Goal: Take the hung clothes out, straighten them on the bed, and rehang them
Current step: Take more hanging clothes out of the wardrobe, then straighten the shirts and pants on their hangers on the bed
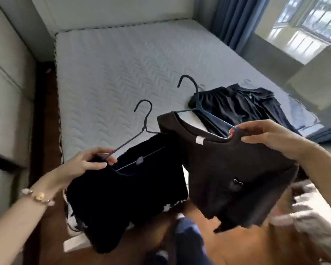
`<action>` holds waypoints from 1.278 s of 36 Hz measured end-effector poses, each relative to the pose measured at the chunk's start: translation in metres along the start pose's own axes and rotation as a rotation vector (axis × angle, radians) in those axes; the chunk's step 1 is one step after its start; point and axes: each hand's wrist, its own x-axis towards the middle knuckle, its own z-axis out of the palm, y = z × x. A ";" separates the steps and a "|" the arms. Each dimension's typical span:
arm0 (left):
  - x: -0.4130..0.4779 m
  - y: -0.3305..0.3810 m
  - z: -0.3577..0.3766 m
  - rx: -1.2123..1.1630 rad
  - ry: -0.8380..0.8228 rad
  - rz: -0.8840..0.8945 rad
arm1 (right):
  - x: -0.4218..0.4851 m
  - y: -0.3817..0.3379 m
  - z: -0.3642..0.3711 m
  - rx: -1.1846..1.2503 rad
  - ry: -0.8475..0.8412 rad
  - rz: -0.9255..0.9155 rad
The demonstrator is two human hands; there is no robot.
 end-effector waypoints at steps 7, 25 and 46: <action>0.096 0.001 -0.041 0.486 0.254 0.042 | 0.185 -0.031 -0.033 -0.360 -0.092 -0.115; 0.313 -0.027 -0.156 0.597 1.003 -0.240 | 0.518 0.006 -0.017 -0.884 0.226 -0.201; 0.181 -0.230 0.012 0.196 0.498 -0.626 | 0.338 0.215 0.135 -0.134 -0.068 0.576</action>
